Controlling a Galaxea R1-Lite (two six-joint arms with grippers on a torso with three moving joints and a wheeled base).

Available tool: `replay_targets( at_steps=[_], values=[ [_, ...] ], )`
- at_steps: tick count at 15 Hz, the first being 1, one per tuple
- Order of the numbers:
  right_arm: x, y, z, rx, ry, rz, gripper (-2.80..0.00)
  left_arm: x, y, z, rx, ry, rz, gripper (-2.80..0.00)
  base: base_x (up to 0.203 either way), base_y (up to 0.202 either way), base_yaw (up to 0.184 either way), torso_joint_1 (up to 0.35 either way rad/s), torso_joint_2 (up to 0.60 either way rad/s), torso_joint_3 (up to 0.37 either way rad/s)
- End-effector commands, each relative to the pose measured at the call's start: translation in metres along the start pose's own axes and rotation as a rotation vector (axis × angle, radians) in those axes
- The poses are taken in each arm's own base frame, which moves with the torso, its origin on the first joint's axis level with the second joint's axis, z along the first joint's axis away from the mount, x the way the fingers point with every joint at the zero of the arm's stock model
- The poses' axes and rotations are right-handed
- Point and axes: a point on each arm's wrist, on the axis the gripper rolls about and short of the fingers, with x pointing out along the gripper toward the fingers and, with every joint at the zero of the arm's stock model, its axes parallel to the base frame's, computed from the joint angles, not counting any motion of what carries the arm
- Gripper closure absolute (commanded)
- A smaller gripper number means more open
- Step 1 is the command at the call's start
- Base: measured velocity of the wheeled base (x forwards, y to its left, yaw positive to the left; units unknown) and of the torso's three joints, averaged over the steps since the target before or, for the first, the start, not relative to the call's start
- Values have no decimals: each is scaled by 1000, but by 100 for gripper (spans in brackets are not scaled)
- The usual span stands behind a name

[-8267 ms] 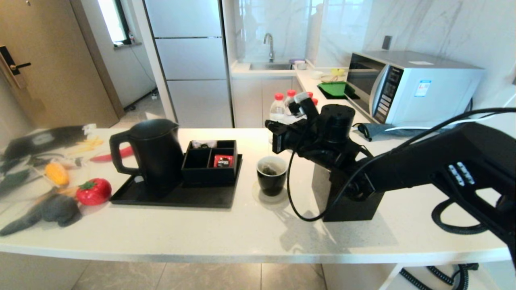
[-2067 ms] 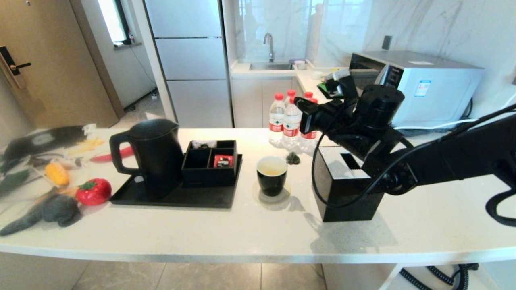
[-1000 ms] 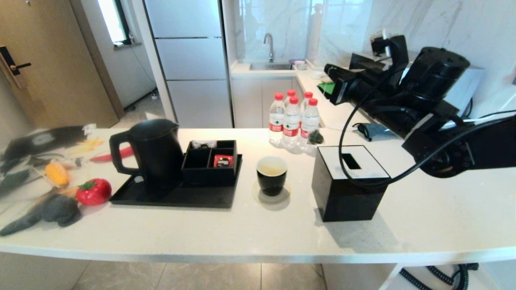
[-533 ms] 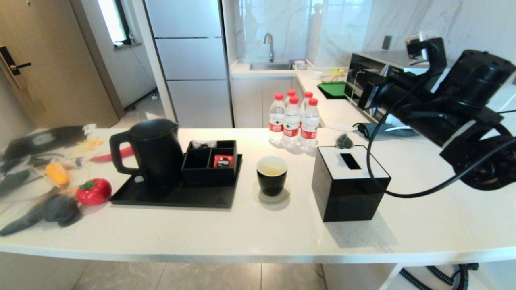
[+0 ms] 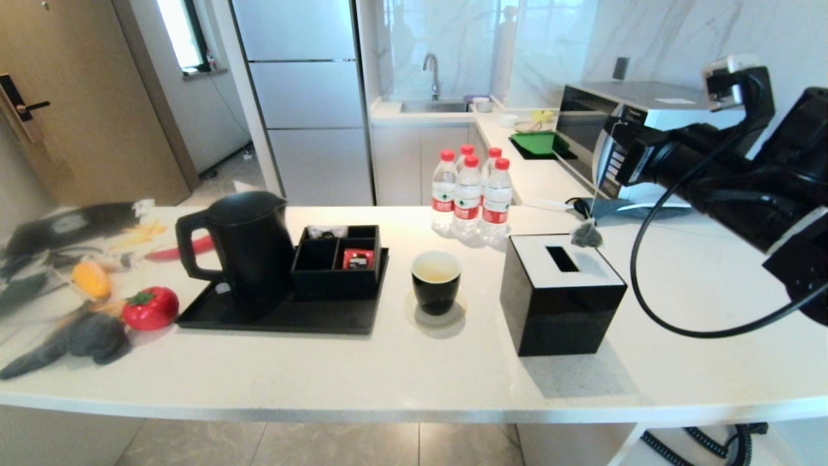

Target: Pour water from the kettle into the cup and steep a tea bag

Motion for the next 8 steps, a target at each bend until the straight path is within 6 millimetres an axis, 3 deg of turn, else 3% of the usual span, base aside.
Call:
replay_targets(
  at_steps=[1, 8],
  values=[
    [-4, 0, 2, -2, -7, 0, 0, 0, 0, 0, 0, -1, 0, 0, 0, 0, 0, 0, 0, 0],
    [-4, 2, -5, 1, 16, 11, 0, 0, 0, 0, 0, -1, 0, 0, 0, 0, 0, 0, 0, 0]
  ],
)
